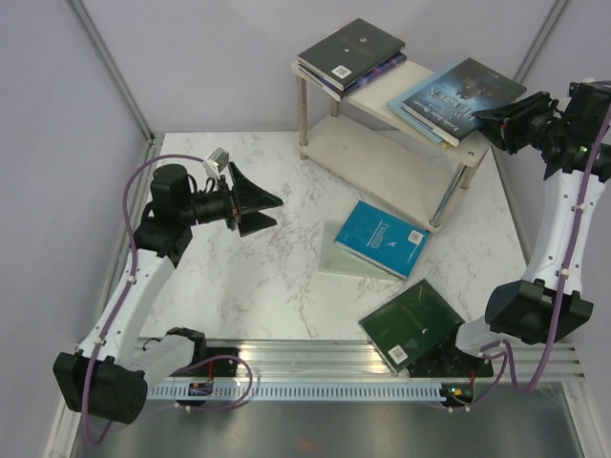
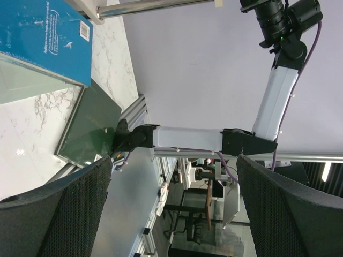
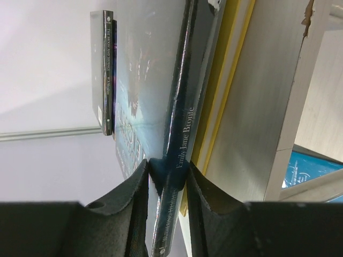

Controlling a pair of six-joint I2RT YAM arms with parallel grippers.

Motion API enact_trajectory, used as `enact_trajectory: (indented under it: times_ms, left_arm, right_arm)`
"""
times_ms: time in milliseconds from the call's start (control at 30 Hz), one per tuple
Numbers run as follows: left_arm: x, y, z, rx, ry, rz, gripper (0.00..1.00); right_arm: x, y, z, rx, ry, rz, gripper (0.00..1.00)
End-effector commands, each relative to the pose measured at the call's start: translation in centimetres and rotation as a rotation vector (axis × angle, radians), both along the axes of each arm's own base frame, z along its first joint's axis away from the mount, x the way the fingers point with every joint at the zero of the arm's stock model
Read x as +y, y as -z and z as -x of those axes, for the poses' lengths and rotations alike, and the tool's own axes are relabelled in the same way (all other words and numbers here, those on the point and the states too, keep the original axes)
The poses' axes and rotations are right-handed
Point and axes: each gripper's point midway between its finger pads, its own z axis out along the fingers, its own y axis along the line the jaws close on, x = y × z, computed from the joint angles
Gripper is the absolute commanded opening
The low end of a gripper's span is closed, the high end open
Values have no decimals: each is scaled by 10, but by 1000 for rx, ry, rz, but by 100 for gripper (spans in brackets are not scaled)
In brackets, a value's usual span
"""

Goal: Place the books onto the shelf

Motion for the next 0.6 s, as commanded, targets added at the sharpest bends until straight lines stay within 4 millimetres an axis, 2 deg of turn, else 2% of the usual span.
enact_trajectory:
  times_ms: [0, 200, 400, 567]
  left_arm:
    - [1, -10, -1, -66, 19, -8, 99]
    - [0, -9, -4, -67, 19, -13, 99]
    - [0, -2, -6, -55, 20, -17, 99]
    - [1, 2, -4, -50, 15, -20, 99]
  right_arm:
    - [2, -8, 9, 29, 27, -40, 21]
    - [1, -7, 0, 21, 25, -50, 21]
    - [17, -7, -10, 6, -9, -53, 22]
    - [22, -8, -12, -8, -23, -46, 25]
